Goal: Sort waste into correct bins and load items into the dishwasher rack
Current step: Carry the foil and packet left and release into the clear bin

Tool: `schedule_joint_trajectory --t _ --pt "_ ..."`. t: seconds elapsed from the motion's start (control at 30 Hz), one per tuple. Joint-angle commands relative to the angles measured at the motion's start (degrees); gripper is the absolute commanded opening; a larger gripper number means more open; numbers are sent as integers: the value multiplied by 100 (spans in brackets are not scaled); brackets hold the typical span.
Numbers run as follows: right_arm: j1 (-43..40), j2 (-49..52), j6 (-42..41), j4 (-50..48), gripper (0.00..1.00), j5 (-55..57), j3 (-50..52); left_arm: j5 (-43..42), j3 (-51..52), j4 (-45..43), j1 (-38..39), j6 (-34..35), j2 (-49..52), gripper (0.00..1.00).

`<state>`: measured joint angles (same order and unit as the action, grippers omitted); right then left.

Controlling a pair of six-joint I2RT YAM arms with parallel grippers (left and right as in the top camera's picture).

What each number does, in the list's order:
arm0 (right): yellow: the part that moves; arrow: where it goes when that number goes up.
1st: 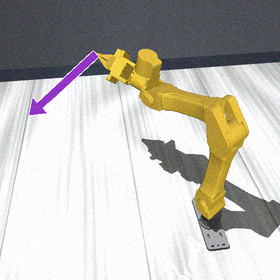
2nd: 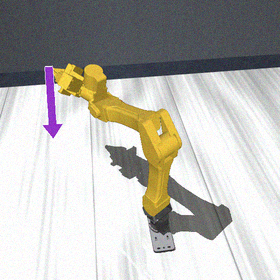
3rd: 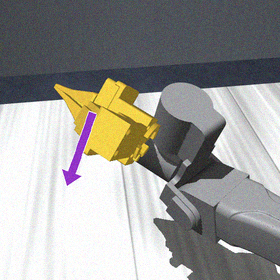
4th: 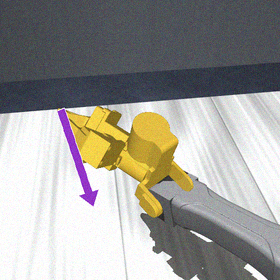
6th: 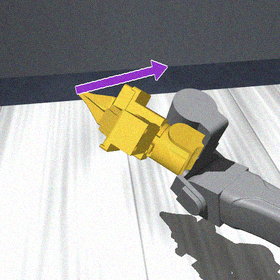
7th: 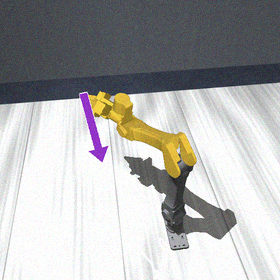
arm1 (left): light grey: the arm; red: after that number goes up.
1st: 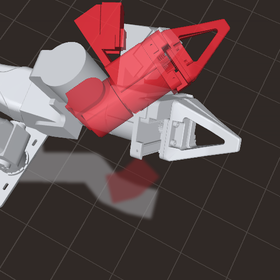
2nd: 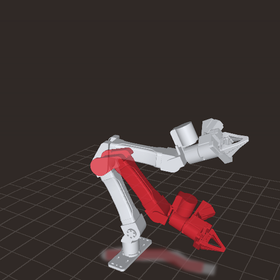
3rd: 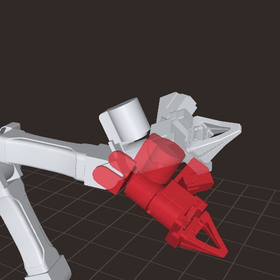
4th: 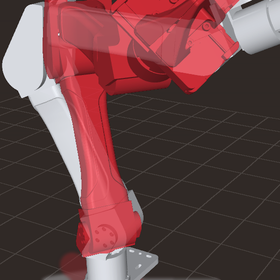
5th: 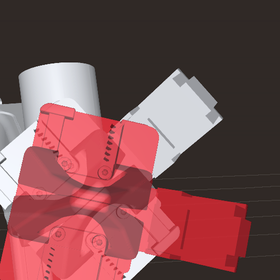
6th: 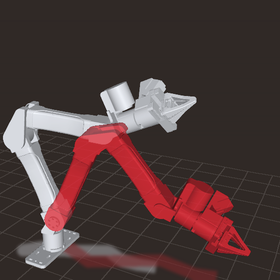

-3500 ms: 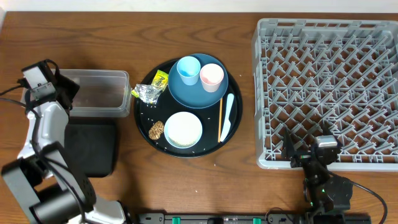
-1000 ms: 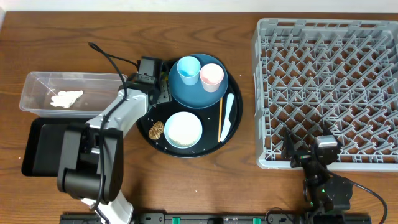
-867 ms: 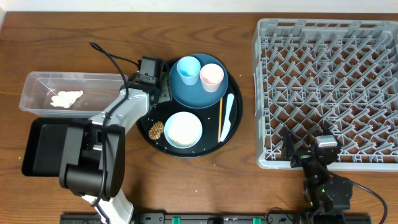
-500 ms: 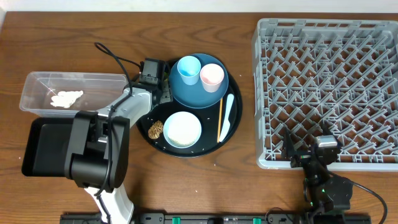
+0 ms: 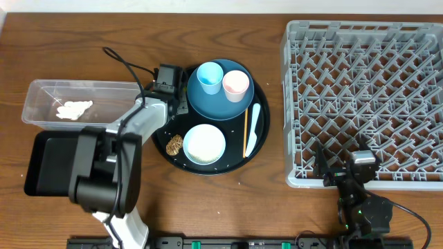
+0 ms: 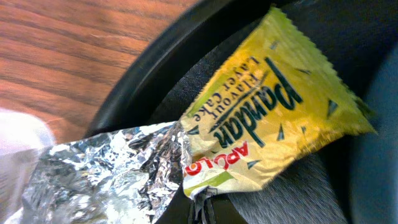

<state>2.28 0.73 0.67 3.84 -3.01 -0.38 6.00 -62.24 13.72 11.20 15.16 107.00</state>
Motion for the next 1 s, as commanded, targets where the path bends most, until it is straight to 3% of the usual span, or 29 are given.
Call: schedule_joint_trajectory --t 0.0,0.3,0.47,0.7,0.87,0.97 --pt "28 -9 48 24 99 17 7 -39 11 85 9 11 -693 6" --pt "28 -9 48 24 99 17 7 103 11 326 7 219 -2461 6" --pt "28 -9 46 24 99 17 7 1281 13 717 -136 1867 -3126 6" --pt "28 -9 48 24 99 17 7 1303 13 1296 -1019 3392 -3268 6" --pt "26 -9 46 24 99 17 7 1202 13 1856 -1858 4999 -3141 6" --pt "28 -9 48 24 99 17 7 754 15 1921 -2282 5372 -3064 6"
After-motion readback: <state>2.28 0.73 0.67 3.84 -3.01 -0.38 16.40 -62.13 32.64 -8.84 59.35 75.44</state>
